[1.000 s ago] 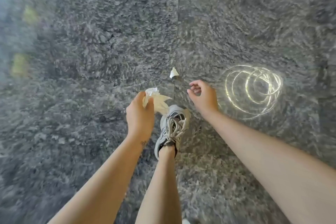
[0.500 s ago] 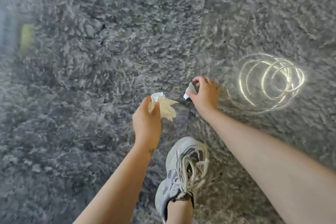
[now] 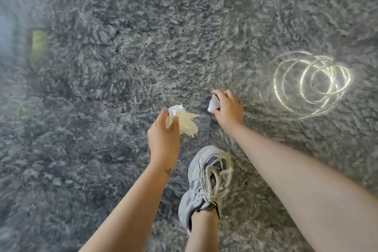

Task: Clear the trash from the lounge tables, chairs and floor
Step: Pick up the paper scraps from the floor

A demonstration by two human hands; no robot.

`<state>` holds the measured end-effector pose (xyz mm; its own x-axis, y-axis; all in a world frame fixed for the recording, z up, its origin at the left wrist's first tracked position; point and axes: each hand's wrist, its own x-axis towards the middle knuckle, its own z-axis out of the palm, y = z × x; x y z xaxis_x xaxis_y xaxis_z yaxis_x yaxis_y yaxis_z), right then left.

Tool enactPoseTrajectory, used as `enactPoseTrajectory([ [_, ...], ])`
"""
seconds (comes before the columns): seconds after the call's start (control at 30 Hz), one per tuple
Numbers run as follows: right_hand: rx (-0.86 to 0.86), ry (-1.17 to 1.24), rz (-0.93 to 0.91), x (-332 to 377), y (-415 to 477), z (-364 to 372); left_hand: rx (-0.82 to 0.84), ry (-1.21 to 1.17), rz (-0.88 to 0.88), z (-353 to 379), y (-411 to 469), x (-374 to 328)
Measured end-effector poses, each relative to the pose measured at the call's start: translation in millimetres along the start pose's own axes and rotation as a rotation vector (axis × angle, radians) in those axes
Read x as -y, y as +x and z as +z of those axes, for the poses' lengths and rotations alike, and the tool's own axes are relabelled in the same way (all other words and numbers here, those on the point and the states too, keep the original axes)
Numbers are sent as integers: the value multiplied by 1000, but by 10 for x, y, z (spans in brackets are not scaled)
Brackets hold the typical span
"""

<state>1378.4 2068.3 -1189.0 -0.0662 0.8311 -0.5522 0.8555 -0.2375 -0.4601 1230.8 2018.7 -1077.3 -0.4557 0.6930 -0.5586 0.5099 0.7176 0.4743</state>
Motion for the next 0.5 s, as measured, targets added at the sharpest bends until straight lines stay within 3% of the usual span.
enactPoseTrajectory([
  [0.33, -50, -66, -163, -92, 144, -15, -15, -5, 29, 43, -19, 119],
  [0.5, -66, 77, -127, -134, 145, -24, -21, 3, 36, 49, -42, 175],
])
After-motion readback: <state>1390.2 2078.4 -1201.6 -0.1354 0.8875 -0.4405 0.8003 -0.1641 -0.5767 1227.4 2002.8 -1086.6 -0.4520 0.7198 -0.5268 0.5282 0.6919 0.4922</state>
